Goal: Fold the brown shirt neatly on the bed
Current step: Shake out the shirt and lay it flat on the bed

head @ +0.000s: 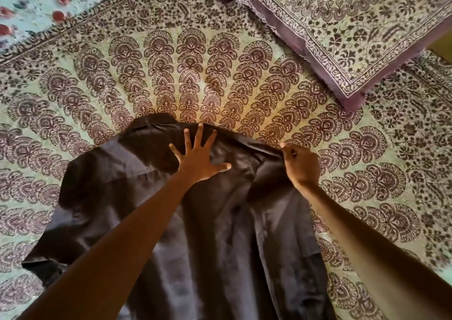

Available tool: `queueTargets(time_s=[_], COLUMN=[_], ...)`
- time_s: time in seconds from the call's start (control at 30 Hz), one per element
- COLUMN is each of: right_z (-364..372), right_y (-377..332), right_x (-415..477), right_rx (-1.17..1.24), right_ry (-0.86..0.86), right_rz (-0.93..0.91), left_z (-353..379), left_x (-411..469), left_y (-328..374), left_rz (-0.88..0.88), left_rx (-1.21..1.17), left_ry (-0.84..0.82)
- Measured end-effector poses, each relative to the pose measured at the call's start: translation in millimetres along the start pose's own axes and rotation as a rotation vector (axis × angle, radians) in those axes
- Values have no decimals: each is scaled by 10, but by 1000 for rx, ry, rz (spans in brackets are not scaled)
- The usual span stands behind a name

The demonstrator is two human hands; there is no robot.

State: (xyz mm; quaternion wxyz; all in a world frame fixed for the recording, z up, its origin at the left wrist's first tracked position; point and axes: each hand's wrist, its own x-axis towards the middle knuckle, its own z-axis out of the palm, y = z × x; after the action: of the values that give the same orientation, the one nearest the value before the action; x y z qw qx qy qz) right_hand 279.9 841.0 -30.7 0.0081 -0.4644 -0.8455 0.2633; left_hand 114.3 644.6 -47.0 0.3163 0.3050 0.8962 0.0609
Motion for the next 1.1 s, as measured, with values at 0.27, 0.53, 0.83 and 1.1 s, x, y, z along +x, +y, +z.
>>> queueTargets(time_s=[0.27,0.53,0.83,1.1], right_z=[-114,-161,307,1142], right_y=[103,-4,-801,-1880], right_x=[423,610,-2,-727], right_rx=[21,-433,-265,-54], right_ry=[-46,100,115,-246], right_rz=[-63,-292,-494,-758], left_z=[73,25,-69,-420], left_x=[33,102,-245,-620], left_y=[35,95,-372,-1641], left_rz=[-3,-5,-8,-604], left_rx=[44,-7,-369,-183], left_ry=[23,0,679,711])
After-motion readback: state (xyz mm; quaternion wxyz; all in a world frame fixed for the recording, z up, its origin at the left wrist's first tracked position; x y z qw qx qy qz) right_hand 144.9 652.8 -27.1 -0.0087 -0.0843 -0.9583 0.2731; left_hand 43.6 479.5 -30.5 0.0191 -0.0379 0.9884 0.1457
